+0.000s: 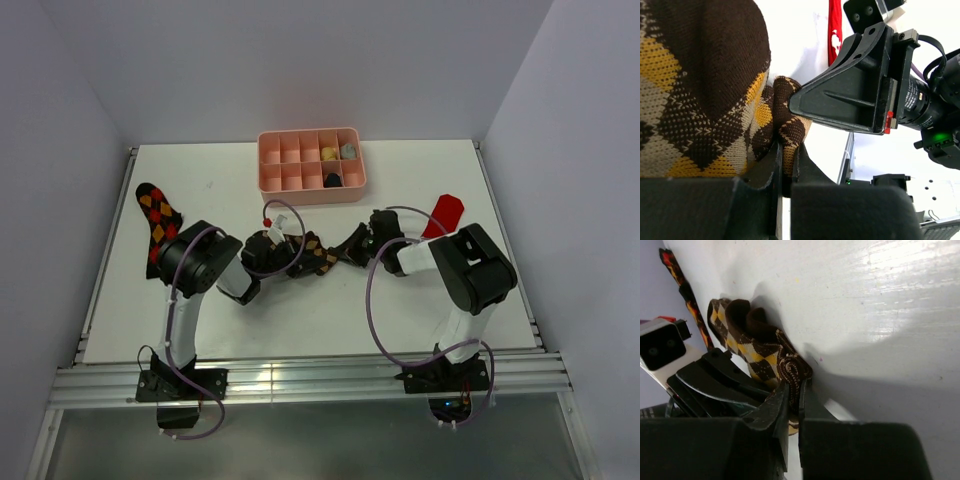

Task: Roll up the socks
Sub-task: Roll the sock at the center of the board.

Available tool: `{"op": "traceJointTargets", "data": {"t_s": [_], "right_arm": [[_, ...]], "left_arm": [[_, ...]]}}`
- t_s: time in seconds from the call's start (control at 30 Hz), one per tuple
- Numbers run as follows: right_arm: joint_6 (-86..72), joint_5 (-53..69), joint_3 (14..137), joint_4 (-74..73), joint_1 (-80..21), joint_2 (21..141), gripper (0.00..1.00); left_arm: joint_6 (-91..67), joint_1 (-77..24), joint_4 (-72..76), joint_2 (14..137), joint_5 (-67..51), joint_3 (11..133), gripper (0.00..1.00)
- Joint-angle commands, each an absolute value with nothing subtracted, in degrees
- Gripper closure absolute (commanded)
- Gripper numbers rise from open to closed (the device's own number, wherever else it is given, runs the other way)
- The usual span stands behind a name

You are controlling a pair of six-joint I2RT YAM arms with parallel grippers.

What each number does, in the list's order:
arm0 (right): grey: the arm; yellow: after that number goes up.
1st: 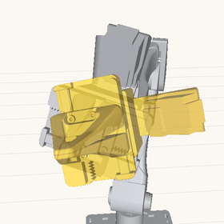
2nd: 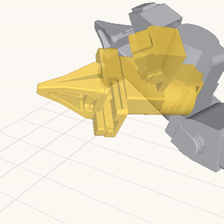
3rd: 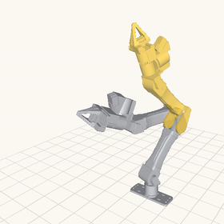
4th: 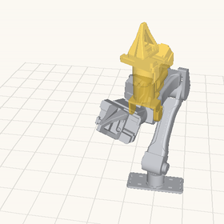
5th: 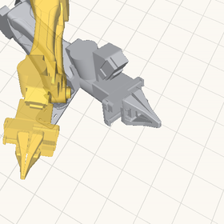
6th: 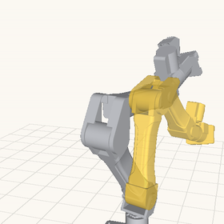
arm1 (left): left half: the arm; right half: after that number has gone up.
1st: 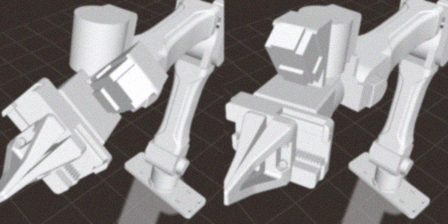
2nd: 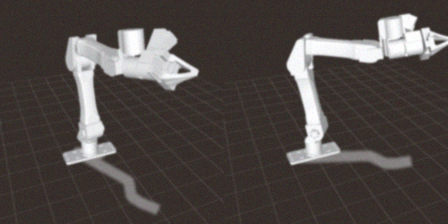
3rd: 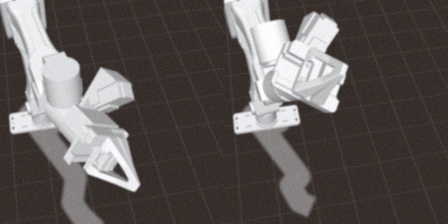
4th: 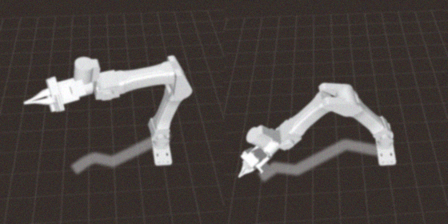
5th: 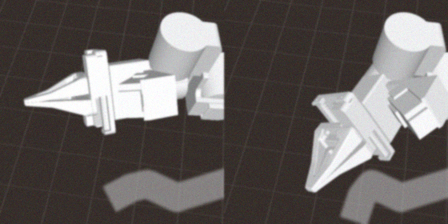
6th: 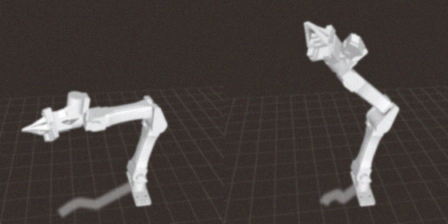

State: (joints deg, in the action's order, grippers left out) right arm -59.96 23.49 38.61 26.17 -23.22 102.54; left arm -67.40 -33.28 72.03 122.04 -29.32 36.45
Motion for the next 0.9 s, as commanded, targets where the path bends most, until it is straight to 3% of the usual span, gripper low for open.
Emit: {"op": "traceJointTargets", "data": {"t_s": [0.0, 0.1, 0.23, 0.33, 0.6, 0.77, 0.87], "right_arm": [[-58.27, 23.12, 40.78, 23.21, -24.08, 103.98, 1.0], [-56.69, 20.93, 41.92, 19.7, -24.08, 102.84, 1.0], [-53.97, 17.23, 44.64, 12.14, -24.08, 100.99, 1.0], [-51.95, 14.86, 46.75, 6.95, -24.08, 100.02, 1.0], [-48.17, 10.46, 52.64, -3.77, -25.05, 99.32, 1.0], [-46.76, 9.14, 55.63, -8.61, -25.66, 99.58, 1.0], [-46.23, 8.88, 57.04, -10.54, -25.93, 99.84, 1.0]], "left_arm": [[-67.68, -33.57, 69.52, 125.07, -31.02, 34.89, 0.99], [-66.54, -33.57, 69.44, 123.93, -30.24, 34.28, 0.87], [-59.78, -33.66, 62.24, 118.4, -25.85, 34.1, 0.58], [-52.4, -34.01, 53.29, 110.77, -20.16, 34.45, 0.48], [-30.96, -42.61, 36.66, 99.15, 3.13, 37.79, 0.42], [-15.6, -52.01, 40.06, 96.77, 16.24, 36.75, 0.39], [-5.94, -56.42, 46.64, 97.2, 19.67, 35.08, 0.32]]}}
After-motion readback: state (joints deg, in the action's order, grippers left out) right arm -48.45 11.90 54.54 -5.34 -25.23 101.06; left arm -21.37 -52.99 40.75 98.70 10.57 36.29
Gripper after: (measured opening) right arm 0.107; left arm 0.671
